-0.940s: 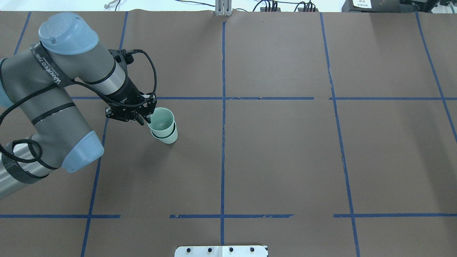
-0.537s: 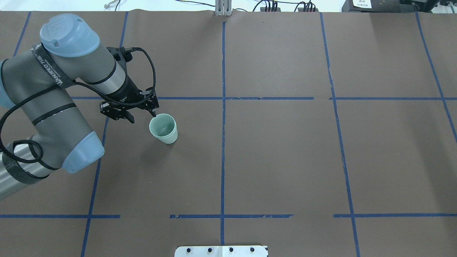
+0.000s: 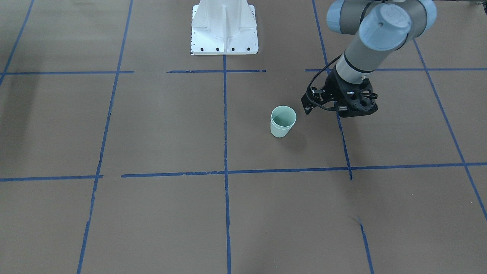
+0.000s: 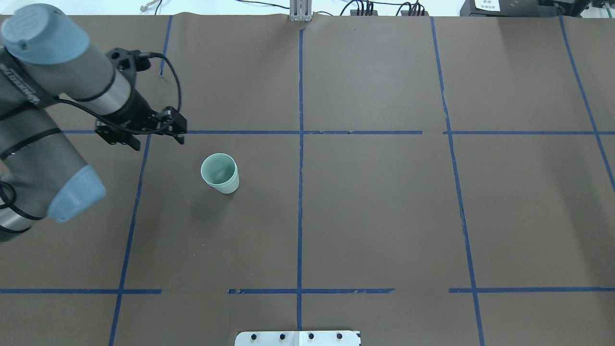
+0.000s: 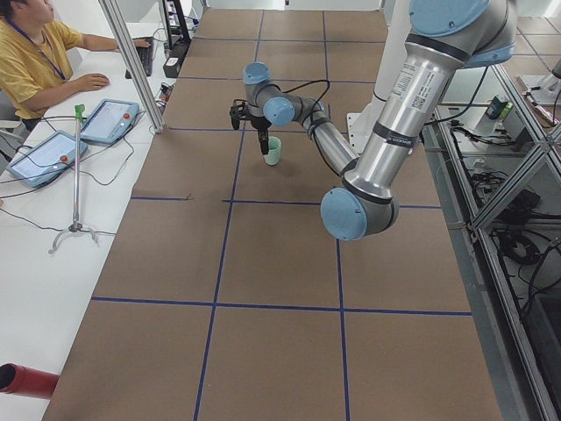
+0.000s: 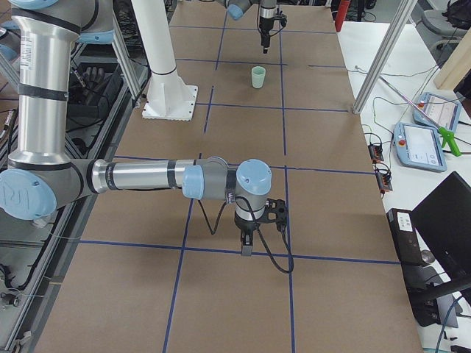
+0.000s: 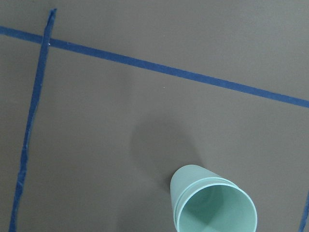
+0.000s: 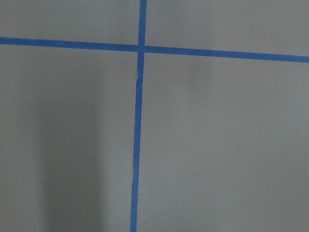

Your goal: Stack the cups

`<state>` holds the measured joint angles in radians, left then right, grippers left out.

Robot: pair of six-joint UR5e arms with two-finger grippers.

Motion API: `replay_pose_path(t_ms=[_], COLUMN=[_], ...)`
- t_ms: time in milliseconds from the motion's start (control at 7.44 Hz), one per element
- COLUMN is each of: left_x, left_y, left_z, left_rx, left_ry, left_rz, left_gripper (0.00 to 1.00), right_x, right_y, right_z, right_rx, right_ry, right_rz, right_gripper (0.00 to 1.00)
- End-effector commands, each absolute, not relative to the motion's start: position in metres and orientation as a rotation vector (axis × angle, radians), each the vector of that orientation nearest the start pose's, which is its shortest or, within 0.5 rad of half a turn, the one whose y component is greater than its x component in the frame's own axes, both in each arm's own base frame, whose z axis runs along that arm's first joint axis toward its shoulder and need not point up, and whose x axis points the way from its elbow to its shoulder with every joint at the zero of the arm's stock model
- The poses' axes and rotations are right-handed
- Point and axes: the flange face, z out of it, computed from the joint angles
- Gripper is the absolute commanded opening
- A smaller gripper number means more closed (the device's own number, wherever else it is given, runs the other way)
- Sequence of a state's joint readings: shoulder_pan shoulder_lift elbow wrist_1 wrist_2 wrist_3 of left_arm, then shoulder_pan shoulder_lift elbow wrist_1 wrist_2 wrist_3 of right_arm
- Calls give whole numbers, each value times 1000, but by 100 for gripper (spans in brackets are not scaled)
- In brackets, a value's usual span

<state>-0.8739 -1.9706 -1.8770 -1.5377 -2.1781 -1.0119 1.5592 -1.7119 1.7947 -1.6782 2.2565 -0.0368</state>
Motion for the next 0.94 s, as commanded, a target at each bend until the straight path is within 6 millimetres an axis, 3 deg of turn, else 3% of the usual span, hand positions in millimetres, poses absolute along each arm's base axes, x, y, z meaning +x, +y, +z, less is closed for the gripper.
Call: replay_pose_path(t_ms=[0, 269, 403, 537, 806], left_x=[194, 65, 0, -46, -70], left_y=[-528, -505, -483, -444, -420], left_z=[399, 524, 583, 633, 658], left_rx=[79, 71, 78, 31, 30], left_ry=[801, 752, 731, 729, 728], left_rz=[51, 147, 189, 107, 143], left_gripper=[100, 100, 100, 100, 100], right_x=[66, 66, 65, 66, 65], right_y=[-430, -430, -430, -430, -430], right_z=[630, 631, 630, 630, 630], right_rx=[-15, -16, -15, -15, -15], right_ry=[-686, -686, -686, -686, -686], right_rz=[-37, -37, -39, -37, -39], right_gripper=[100, 100, 100, 100, 100])
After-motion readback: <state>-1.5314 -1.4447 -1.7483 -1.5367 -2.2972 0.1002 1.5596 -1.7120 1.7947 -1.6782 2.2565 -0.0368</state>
